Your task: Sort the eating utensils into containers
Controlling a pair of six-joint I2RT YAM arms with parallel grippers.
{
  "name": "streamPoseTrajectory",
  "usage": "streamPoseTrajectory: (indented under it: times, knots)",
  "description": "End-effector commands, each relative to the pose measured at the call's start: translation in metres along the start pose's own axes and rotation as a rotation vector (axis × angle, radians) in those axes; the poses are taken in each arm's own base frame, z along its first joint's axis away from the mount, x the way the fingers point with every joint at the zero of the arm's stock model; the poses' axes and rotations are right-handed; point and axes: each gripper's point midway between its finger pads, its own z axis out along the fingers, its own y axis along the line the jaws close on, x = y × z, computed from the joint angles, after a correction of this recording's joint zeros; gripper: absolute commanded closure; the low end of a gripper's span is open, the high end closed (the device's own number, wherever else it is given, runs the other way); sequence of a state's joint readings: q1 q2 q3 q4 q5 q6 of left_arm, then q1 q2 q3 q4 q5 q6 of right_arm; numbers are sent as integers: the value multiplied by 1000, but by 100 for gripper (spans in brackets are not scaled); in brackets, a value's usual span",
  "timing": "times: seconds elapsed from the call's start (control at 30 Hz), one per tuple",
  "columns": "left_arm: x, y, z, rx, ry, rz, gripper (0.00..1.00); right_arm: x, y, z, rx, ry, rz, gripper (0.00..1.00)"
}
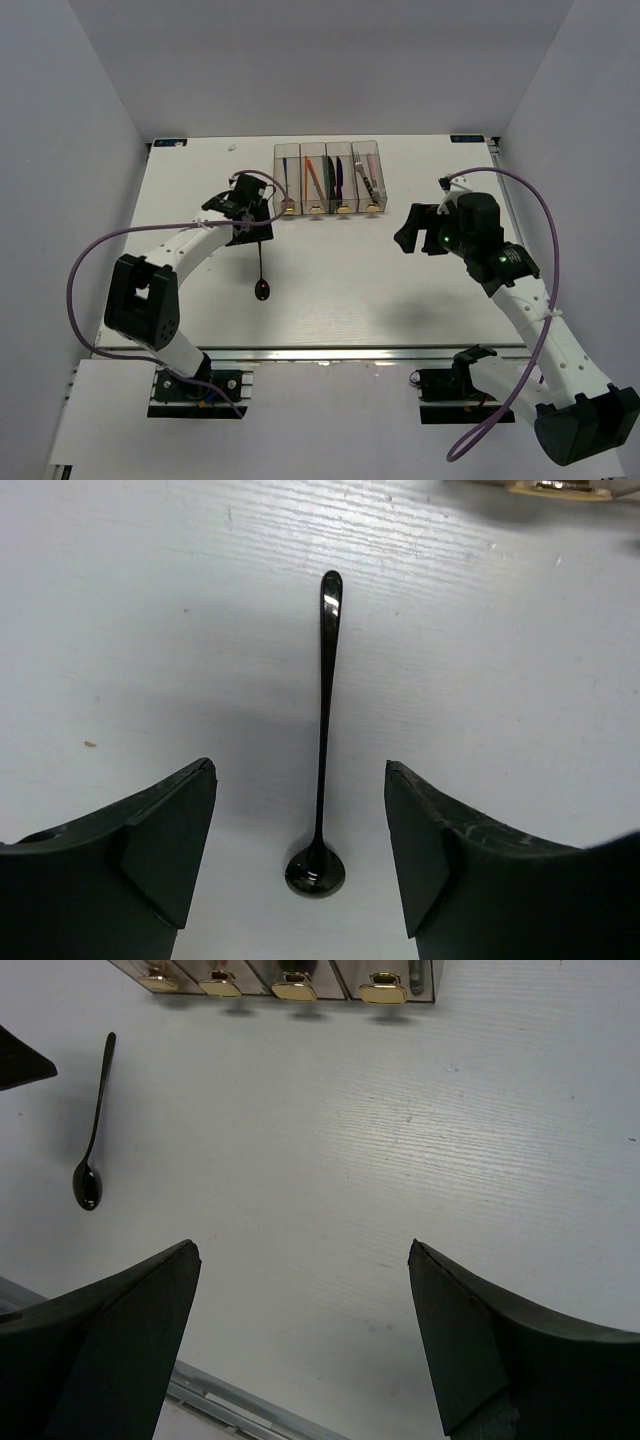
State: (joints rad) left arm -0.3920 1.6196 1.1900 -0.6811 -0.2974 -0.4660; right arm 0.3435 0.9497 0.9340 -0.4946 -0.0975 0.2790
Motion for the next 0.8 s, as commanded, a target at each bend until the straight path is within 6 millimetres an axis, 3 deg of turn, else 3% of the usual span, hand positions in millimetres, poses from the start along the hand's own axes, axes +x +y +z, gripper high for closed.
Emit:
streamPoseTrajectory:
  times: [0.0, 0.27, 0.5, 0.67, 0.7, 0.77]
  knots:
    - [13, -11, 5, 80, -8, -41, 23, -20, 13, -10, -49, -71, -23, 11]
    - [44, 0, 33, 5, 63, -40, 39, -19, 18, -9, -73, -65, -8, 11]
    - [82, -10, 54, -22, 136, 14, 49, -20, 17, -9, -69, -68, -11, 11]
    - [115, -4, 62, -51, 193, 30, 77, -19, 17, -9, -66, -67, -11, 11]
    - [120, -4, 63, -47, 204, 33, 97, -19, 17, -9, -67, -67, -11, 11]
    - [128, -3, 62, -41, 216, 28, 100, -20, 17, -9, -68, -70, -10, 11]
